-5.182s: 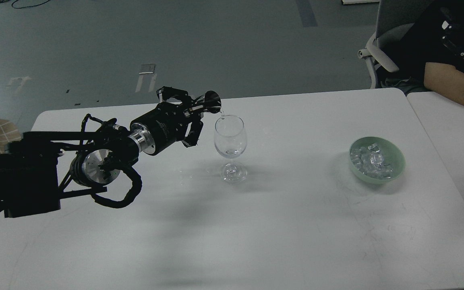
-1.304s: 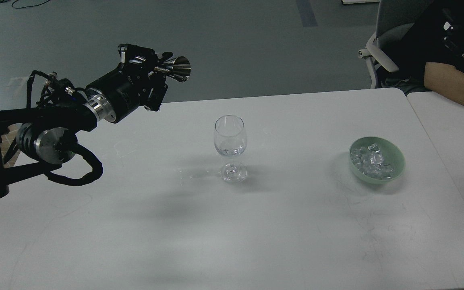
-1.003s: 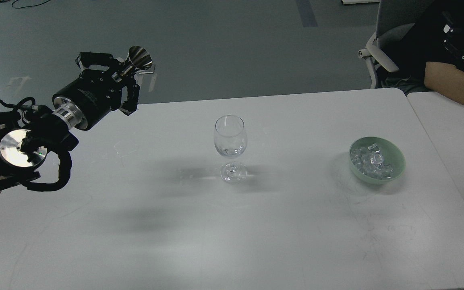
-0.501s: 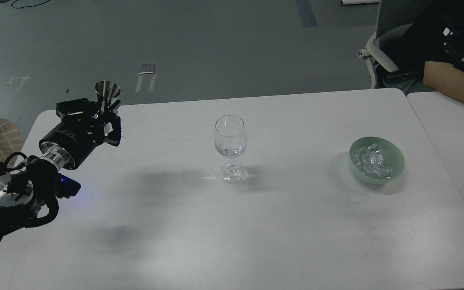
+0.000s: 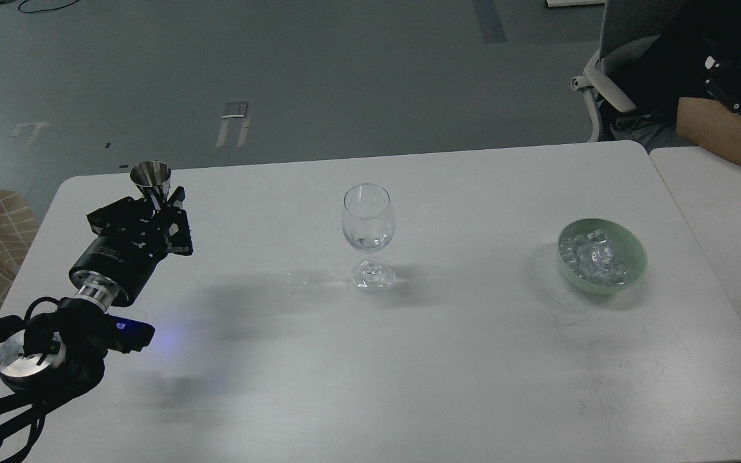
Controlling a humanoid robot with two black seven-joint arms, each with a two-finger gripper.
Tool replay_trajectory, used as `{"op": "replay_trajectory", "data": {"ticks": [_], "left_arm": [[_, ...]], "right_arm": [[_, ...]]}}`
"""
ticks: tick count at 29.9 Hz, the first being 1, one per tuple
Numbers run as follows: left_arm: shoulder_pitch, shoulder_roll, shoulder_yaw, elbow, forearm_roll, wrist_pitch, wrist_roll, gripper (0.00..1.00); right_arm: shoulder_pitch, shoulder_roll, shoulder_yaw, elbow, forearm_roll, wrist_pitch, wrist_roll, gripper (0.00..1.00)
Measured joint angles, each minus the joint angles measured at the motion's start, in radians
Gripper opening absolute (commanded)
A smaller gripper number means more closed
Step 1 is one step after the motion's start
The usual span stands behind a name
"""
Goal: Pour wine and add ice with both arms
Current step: 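Lower the jigger onto the table beside the glass with the left gripper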
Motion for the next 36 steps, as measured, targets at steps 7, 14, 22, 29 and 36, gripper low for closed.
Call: {"op": "replay_trajectory", "data": {"ticks": [7, 14, 22, 29, 36], "left_arm": [[0.047, -0.035, -0.011, 0.057, 0.010, 0.025, 0.000, 0.22], [0.064, -0.057, -0.015, 0.096, -0.002, 0.030, 0.000, 0.23], [0.071, -0.099, -0.048, 0.168, -0.003, 0.019, 0.000, 0.24], [0.080, -0.157, -0.093, 0.231, -0.004, 0.017, 0.000, 0.24], [0.123, -0.197, -0.132, 0.277, -0.004, 0.017, 0.000, 0.25]], "right_arm": [[-0.002, -0.002, 0.001, 0.000, 0.000, 0.000, 0.000, 1.00], [-0.003, 0.000, 0.002, 0.000, 0.000, 0.001, 0.000, 1.00], [-0.007, 0.000, 0.002, 0.000, 0.000, 0.001, 0.000, 1.00], [-0.008, -0.003, 0.002, 0.000, 0.000, 0.001, 0.000, 1.00], [-0.009, -0.006, 0.002, 0.000, 0.000, 0.001, 0.000, 1.00]]}}
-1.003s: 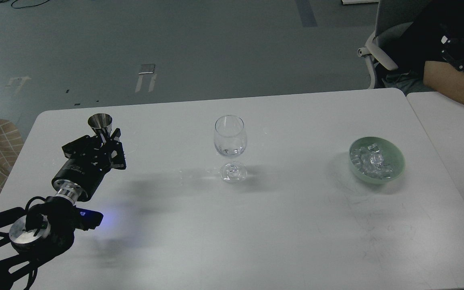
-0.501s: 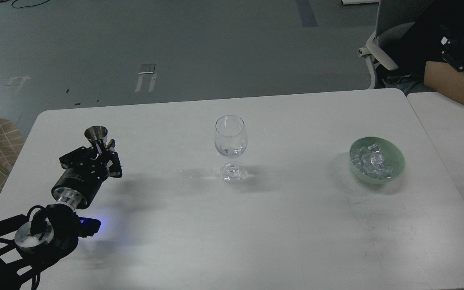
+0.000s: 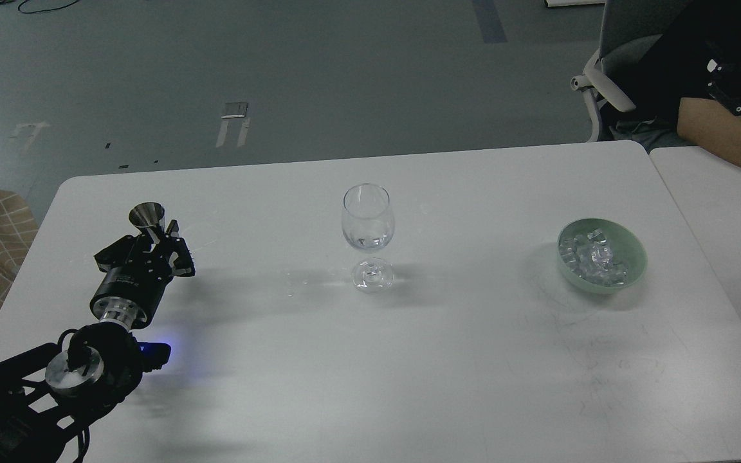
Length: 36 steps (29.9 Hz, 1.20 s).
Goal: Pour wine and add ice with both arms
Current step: 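Lower the jigger onto the table beside the glass with the left gripper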
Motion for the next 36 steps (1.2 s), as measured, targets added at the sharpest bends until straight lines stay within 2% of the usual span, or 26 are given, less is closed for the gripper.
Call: {"op": "replay_trajectory", "data": {"ticks": [36], "left_arm": [[0.048, -0.044, -0.021, 0.096, 0.005, 0.001, 0.000, 0.28]], "right_arm": [[-0.006, 0.001, 0.000, 0.003, 0.000, 0.000, 0.001, 1.00]]}}
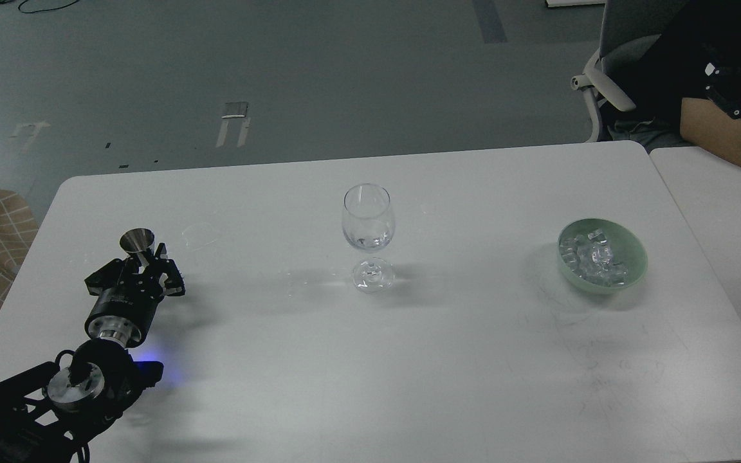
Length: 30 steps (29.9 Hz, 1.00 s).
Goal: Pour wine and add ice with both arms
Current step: 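Lower the jigger onto the table beside the glass with the left gripper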
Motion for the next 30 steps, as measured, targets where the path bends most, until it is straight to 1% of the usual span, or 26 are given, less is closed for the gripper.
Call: {"op": "replay_trajectory", "data": {"ticks": [27, 30], "left_arm": [[0.010, -0.010, 0.000, 0.032, 0.005, -0.002, 0.000, 0.29], [0.011, -0.010, 0.001, 0.032, 0.007, -0.002, 0.000, 0.33]], "right_arm": [[0.000, 0.002, 0.000, -0.001, 0.000, 0.000, 0.001, 1.00], [0.000, 0.003, 0.000, -0.001, 0.000, 0.000, 0.001, 1.00]]}}
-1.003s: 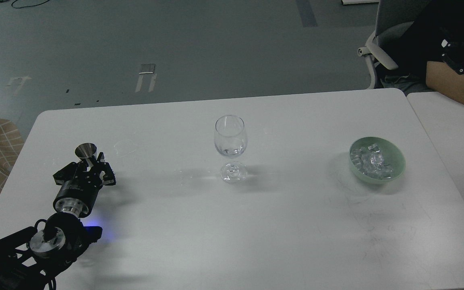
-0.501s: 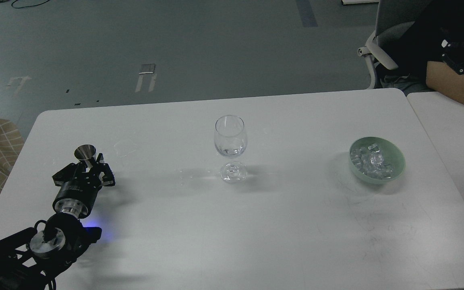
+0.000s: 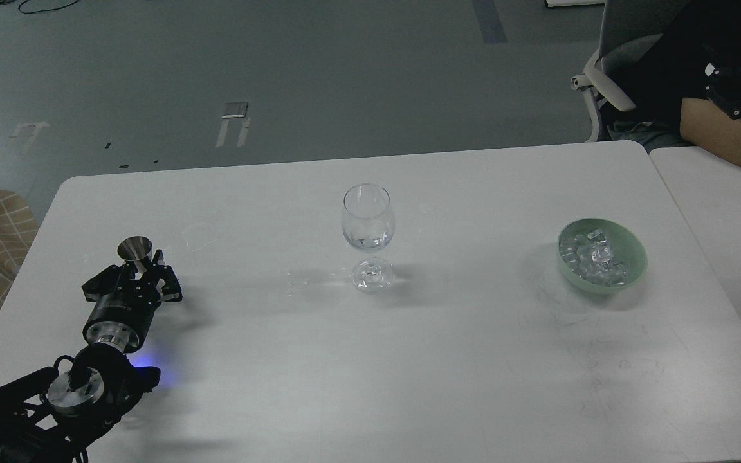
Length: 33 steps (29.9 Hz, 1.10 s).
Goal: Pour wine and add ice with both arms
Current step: 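Lower the jigger onto the table beside the glass with the left gripper, then open the left gripper, release the jigger and lift the arm away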
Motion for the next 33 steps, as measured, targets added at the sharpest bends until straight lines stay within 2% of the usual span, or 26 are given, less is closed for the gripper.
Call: {"op": "replay_trajectory", "data": {"ticks": [13, 18, 19, 20, 26, 28, 33], "left_arm": [[0.004, -0.001, 0.002, 0.000, 0.004, -0.001, 0.000, 0.38], [0.010, -0.001, 0.002, 0.000, 0.006, 0.001, 0.000, 0.52], [0.010, -0.001, 0.003, -0.001, 0.006, 0.002, 0.000, 0.61], [0.011, -0.001, 0.003, -0.001, 0.006, 0.003, 0.000, 0.65], [0.020, 0.001, 0.003, -0.004, 0.008, 0.004, 0.000, 0.73], [0.021, 0.004, 0.003, -0.005, 0.008, 0.004, 0.000, 0.81], [0.021, 0.010, 0.003, -0.010, 0.008, 0.007, 0.000, 0.89]], "right_arm": [[0.000, -0.001, 0.000, 0.000, 0.000, 0.000, 0.000, 1.00], [0.000, -0.001, 0.000, 0.000, 0.000, 0.000, 0.000, 1.00], [0.000, -0.001, 0.000, 0.000, 0.000, 0.000, 0.000, 1.00], [0.000, -0.001, 0.000, 0.000, 0.000, 0.000, 0.000, 1.00], [0.000, -0.001, 0.000, 0.000, 0.000, 0.000, 0.000, 1.00], [0.000, -0.001, 0.000, 0.000, 0.000, 0.000, 0.000, 1.00], [0.000, 0.000, 0.001, 0.000, 0.000, 0.000, 0.000, 1.00]]}}
